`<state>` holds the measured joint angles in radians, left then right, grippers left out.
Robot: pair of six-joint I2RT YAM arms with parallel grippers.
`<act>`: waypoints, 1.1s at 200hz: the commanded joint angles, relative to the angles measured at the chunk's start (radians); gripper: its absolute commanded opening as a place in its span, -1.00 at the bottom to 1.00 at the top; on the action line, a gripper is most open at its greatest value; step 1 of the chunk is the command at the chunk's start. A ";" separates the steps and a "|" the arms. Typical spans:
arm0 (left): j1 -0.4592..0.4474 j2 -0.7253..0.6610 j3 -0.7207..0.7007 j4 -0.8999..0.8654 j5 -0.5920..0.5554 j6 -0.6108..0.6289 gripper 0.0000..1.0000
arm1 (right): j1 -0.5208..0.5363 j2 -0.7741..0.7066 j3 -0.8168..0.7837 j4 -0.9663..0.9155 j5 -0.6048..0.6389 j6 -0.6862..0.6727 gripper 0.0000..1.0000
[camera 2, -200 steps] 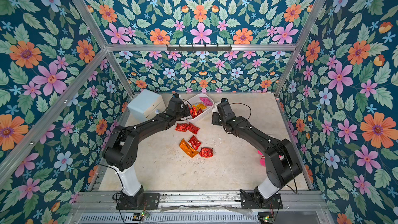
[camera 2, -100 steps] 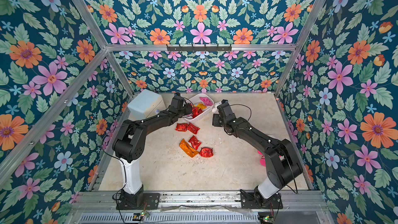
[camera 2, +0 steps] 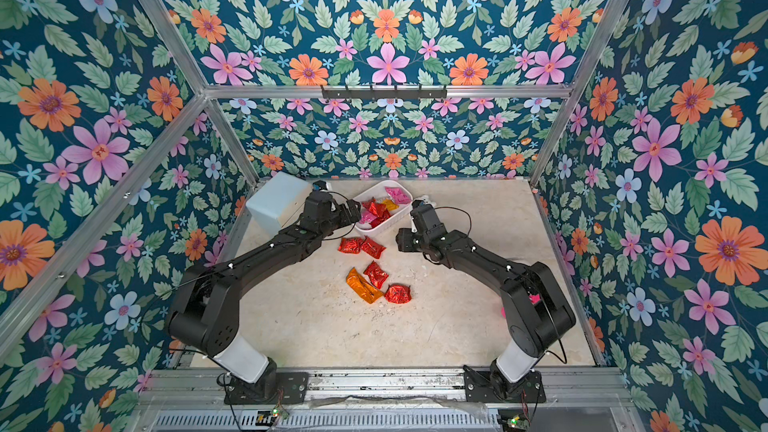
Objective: Put the tea bags into the storage box
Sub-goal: Pick up the tea bag from the center of the board.
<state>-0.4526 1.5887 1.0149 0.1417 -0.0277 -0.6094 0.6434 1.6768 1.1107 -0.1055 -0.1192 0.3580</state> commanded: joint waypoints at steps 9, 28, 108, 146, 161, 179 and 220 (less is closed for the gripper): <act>0.000 -0.097 -0.147 0.043 0.028 -0.067 0.98 | 0.064 0.085 0.046 0.053 -0.086 0.019 0.15; 0.000 -0.154 -0.232 0.039 0.008 -0.090 0.98 | 0.078 0.149 0.086 0.060 -0.112 0.049 0.11; 0.001 -0.243 -0.353 0.024 -0.037 -0.116 0.98 | 0.085 0.380 0.321 -0.021 -0.036 -0.040 0.13; 0.003 -0.246 -0.358 0.024 -0.039 -0.112 0.98 | 0.086 0.437 0.377 -0.099 0.041 -0.092 0.13; 0.005 -0.247 -0.365 0.026 -0.041 -0.115 0.98 | 0.087 0.443 0.375 -0.106 0.042 -0.102 0.13; 0.005 -0.250 -0.375 0.028 -0.043 -0.121 0.98 | 0.087 0.455 0.372 -0.111 0.032 -0.105 0.10; 0.006 -0.269 -0.390 0.030 -0.054 -0.128 0.98 | 0.089 0.446 0.347 -0.096 0.029 -0.094 -0.41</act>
<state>-0.4488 1.3331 0.6300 0.1604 -0.0612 -0.7319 0.7315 2.1323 1.4685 -0.1974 -0.0990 0.2646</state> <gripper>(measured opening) 0.991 0.381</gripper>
